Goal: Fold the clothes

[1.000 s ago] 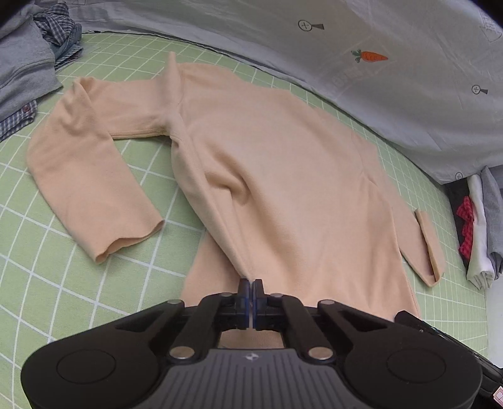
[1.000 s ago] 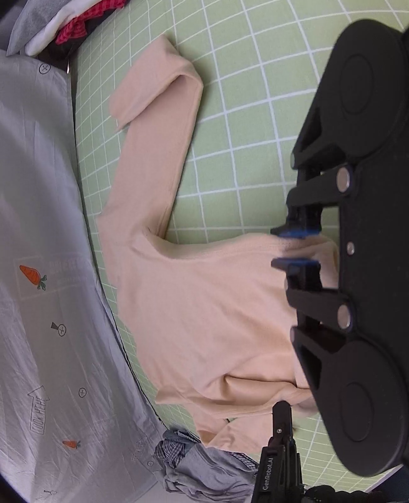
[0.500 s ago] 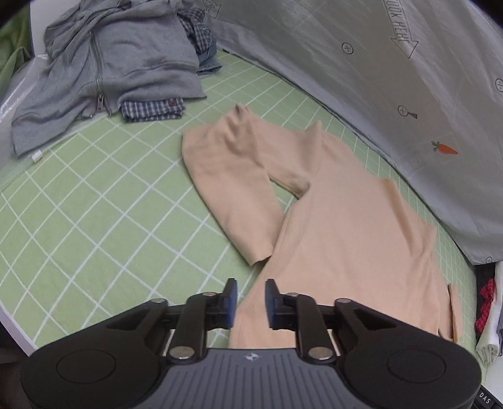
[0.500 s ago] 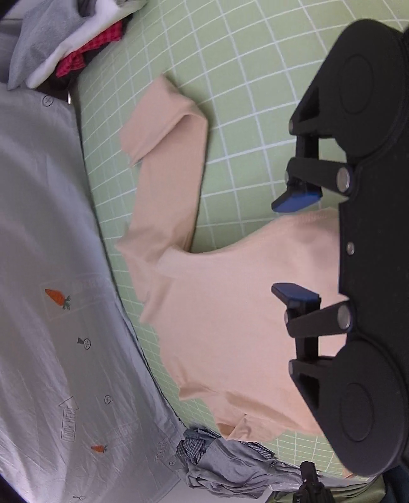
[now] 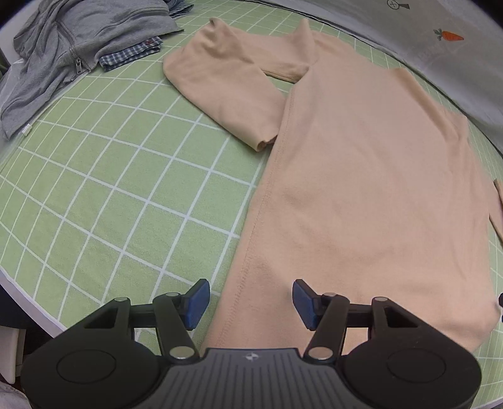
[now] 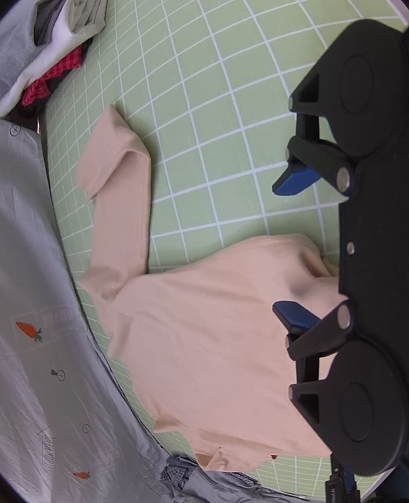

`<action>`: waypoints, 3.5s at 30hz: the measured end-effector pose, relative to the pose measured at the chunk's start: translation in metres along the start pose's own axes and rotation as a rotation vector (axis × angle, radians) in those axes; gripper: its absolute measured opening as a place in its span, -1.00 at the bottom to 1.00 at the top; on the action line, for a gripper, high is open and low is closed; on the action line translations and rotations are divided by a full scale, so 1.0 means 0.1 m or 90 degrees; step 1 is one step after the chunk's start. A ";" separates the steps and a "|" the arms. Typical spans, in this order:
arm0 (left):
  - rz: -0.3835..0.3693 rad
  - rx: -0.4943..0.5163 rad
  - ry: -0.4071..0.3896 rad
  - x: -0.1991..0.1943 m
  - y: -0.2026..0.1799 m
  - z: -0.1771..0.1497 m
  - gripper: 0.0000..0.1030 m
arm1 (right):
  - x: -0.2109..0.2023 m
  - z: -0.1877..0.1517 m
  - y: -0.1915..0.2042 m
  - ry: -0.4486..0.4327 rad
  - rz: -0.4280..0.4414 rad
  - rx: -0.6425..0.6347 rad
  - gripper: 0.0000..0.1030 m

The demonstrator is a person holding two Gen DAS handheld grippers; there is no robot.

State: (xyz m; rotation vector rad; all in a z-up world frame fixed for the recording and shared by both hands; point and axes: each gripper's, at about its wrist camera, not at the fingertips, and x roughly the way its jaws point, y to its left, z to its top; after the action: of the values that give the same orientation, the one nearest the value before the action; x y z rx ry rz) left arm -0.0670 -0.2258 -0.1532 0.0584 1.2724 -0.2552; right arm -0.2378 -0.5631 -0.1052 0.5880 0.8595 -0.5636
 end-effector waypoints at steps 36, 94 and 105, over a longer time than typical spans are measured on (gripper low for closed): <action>0.052 0.025 0.028 -0.01 0.01 -0.15 0.82 | -0.29 -0.19 -0.05 0.017 0.046 -0.031 -0.98; 0.067 0.046 0.038 0.70 -1.21 1.20 1.00 | 0.86 1.36 -0.93 -0.114 -0.165 -0.002 -0.94; 0.070 0.036 0.017 0.68 -1.22 1.09 1.00 | 0.36 0.63 -1.53 -0.065 -0.217 0.208 -0.27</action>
State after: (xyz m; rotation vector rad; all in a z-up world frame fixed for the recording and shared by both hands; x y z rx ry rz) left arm 0.0261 -0.3752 -0.1740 0.1803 1.2834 -0.1970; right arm -0.2871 -0.7215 -0.1396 0.7058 0.7796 -1.0498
